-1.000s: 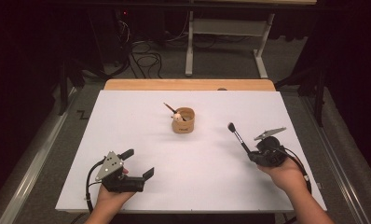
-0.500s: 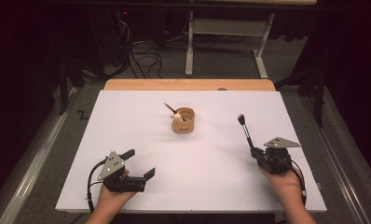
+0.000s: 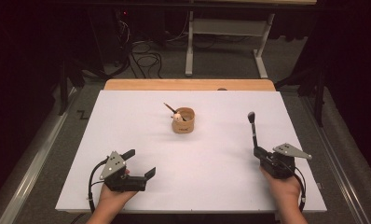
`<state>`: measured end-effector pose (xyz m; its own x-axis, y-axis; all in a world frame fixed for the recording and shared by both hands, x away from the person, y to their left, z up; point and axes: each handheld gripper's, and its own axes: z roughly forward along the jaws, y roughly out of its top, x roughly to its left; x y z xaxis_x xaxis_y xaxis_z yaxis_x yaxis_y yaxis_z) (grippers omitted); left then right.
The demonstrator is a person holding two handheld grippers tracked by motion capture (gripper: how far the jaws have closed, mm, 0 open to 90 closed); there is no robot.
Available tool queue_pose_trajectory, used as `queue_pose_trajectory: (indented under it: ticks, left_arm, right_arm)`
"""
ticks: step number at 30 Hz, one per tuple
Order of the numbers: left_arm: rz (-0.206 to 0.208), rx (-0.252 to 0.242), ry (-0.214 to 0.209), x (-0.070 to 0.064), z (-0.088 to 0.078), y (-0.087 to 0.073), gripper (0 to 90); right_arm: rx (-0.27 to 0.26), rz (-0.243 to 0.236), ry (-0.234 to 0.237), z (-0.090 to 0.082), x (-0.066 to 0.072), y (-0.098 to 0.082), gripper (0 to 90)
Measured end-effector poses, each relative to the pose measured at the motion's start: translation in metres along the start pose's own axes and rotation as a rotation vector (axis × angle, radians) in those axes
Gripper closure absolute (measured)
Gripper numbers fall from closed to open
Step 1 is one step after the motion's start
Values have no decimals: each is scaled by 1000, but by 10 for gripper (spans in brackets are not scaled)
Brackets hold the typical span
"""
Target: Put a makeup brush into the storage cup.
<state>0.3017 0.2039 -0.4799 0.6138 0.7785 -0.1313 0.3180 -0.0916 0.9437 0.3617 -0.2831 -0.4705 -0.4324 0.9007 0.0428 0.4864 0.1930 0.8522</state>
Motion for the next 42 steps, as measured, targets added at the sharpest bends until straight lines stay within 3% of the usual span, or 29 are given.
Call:
queue_pose_trajectory:
  ticks: [1, 5, 20, 34, 42]
  left_arm:
    - [-4, -1, 4, 0, 1, 0, 3]
    - [2, 4, 8, -1, 1, 0, 3]
    - [4, -12, -1, -3, -1, 1, 2]
    - [-4, -23, -5, -2, -3, 3, 1]
    - [4, -21, -10, -3, -2, 3, 2]
  right_arm:
    - [-32, 5, 3, -3, 0, 0, 808]
    - [-76, -6, -8, -7, 1, -2, 808]
    - [-186, -2, 10, -17, 2, -5, 808]
    - [-194, -29, 36, -16, 7, -5, 809]
    - [-198, -78, 98, -14, 25, -2, 808]
